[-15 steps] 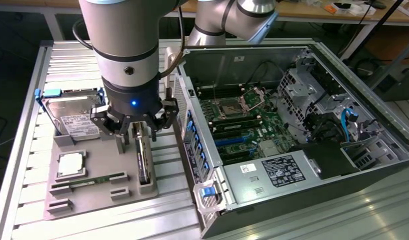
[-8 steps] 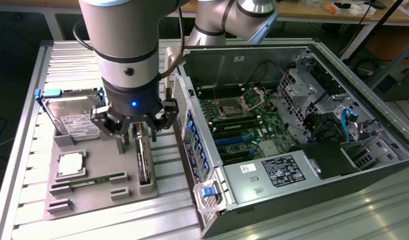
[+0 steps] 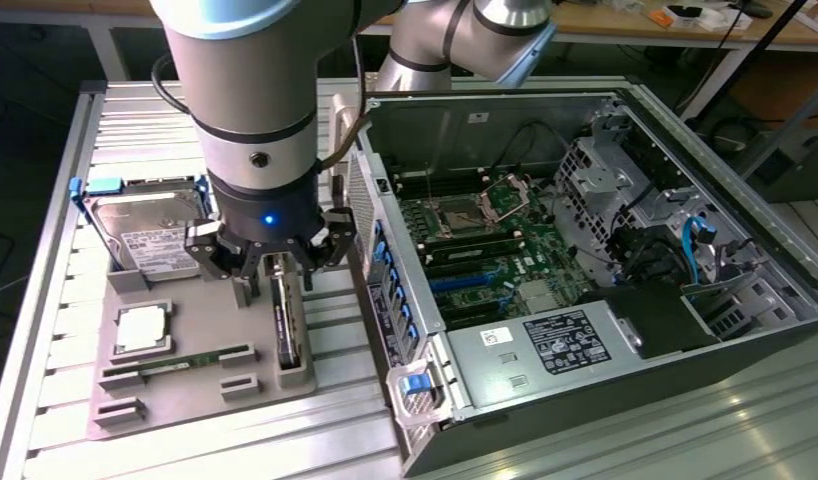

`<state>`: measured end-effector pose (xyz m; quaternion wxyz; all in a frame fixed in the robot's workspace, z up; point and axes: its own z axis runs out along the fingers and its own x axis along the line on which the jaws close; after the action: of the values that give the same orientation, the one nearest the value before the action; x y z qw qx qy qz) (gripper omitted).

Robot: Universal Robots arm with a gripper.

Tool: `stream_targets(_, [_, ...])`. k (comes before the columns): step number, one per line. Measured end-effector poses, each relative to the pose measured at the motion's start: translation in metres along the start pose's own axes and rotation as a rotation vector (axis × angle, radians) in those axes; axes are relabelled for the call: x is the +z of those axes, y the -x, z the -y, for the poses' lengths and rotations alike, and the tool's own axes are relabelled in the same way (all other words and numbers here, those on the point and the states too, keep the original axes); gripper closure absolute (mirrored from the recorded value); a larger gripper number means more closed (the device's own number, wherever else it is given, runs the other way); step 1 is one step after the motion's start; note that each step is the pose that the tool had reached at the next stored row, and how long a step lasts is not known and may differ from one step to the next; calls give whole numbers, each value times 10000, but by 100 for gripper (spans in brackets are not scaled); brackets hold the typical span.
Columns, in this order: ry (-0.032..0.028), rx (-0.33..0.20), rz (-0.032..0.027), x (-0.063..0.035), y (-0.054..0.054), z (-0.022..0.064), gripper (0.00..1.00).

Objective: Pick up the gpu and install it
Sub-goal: 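Pick up the gpu and move the gpu toward the slot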

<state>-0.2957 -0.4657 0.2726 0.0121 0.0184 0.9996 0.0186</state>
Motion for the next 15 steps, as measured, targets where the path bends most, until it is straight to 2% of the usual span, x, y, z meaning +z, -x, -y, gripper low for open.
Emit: stream_targets(15, [-126, 51, 7, 268, -35, 11, 44])
